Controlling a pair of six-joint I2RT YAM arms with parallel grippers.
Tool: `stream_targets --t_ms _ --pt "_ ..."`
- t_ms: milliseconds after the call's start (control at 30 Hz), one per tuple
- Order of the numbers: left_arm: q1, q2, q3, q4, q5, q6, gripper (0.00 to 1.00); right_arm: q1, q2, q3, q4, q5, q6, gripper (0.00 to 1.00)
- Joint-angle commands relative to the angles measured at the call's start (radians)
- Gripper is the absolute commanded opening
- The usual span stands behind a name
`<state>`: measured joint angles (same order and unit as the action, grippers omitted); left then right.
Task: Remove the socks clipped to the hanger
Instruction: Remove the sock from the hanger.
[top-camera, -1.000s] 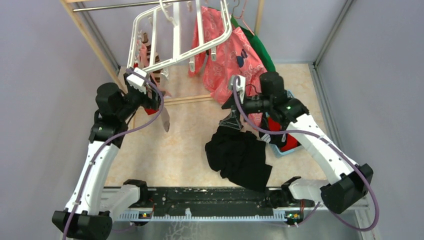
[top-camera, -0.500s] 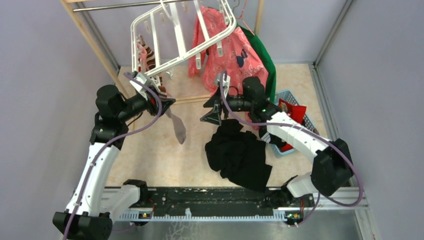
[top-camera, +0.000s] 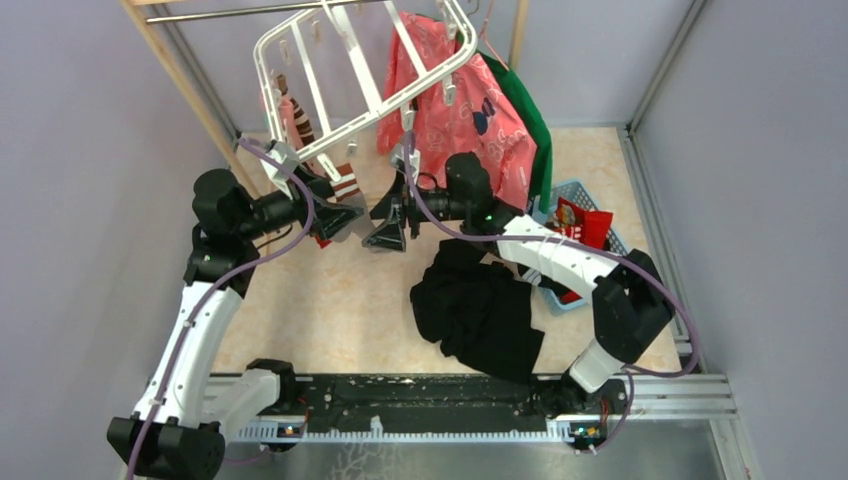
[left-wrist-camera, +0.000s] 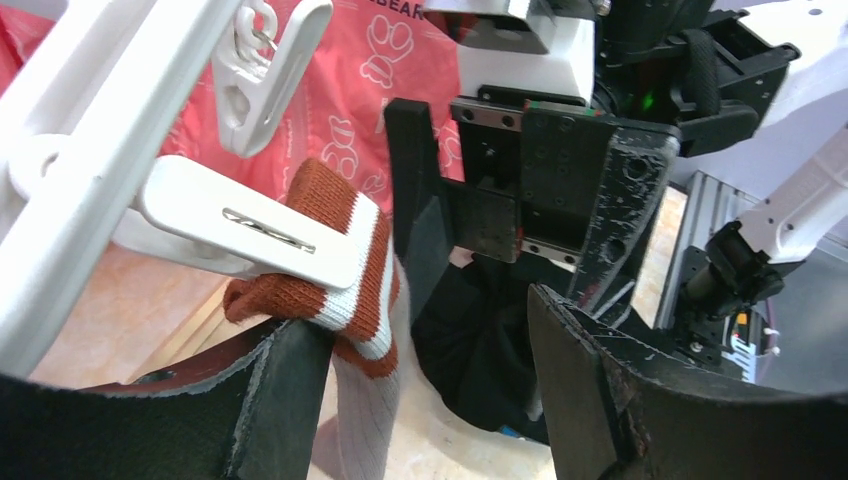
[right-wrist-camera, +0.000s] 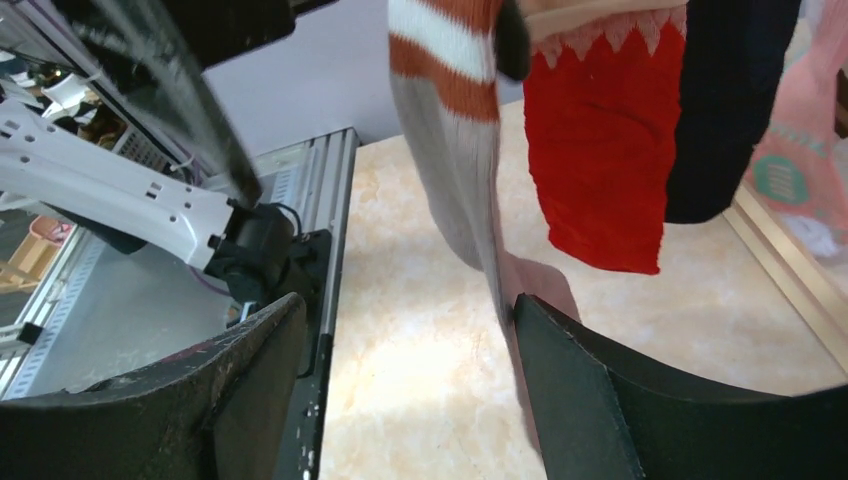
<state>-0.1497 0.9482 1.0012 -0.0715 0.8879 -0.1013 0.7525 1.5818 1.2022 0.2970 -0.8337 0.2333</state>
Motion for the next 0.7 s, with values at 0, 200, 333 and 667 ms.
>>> stream_targets --t_ms 0,200,333,667 --pt "0.004 0.008 -0.025 0.064 0.078 -0.042 0.75 0.01 0.039 0.106 0.012 0.023 0.012 0.76" --pt "0.004 0.004 -0.057 0.123 0.126 -0.07 0.72 0.009 0.121 0.209 -0.022 -0.004 -0.006 0.64" --pt "0.007 -0.009 -0.08 0.152 0.145 -0.093 0.72 0.01 0.148 0.227 0.013 -0.062 0.024 0.45" --pt "0.038 -0.054 -0.084 0.078 0.0 -0.038 0.81 0.01 0.08 0.161 0.075 -0.13 0.074 0.0"
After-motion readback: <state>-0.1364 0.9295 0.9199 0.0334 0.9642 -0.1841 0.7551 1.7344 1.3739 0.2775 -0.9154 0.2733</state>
